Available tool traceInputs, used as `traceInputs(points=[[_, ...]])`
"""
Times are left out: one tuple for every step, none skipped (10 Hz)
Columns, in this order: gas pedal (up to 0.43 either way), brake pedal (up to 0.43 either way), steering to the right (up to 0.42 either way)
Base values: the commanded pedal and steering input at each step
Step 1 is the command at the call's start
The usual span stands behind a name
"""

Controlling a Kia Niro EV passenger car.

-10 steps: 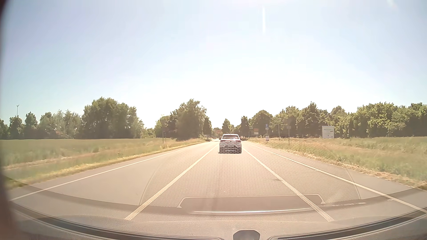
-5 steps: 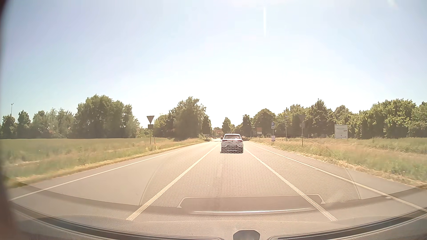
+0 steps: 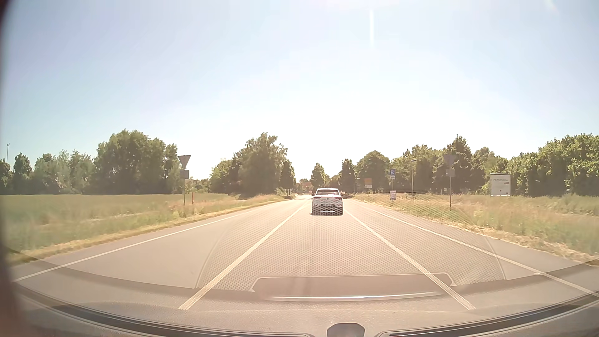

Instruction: Follow the waypoints while adhering to traffic rules and regulations

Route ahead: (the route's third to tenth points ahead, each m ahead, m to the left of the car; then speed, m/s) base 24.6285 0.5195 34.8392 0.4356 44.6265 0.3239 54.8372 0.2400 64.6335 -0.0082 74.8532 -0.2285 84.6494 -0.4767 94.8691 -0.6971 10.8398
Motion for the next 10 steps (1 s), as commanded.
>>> traceInputs(points=[[0.0, 0.03, 0.001], [0.0, 0.03, 0.001], [0.0, 0.03, 0.001], [0.0, 0.03, 0.002], [0.0, 0.03, 0.004], [0.0, 0.03, 0.006], [0.0, 0.03, 0.006], [0.0, 0.03, 0.006], [0.0, 0.03, 0.006], [0.008, 0.024, 0.006]])
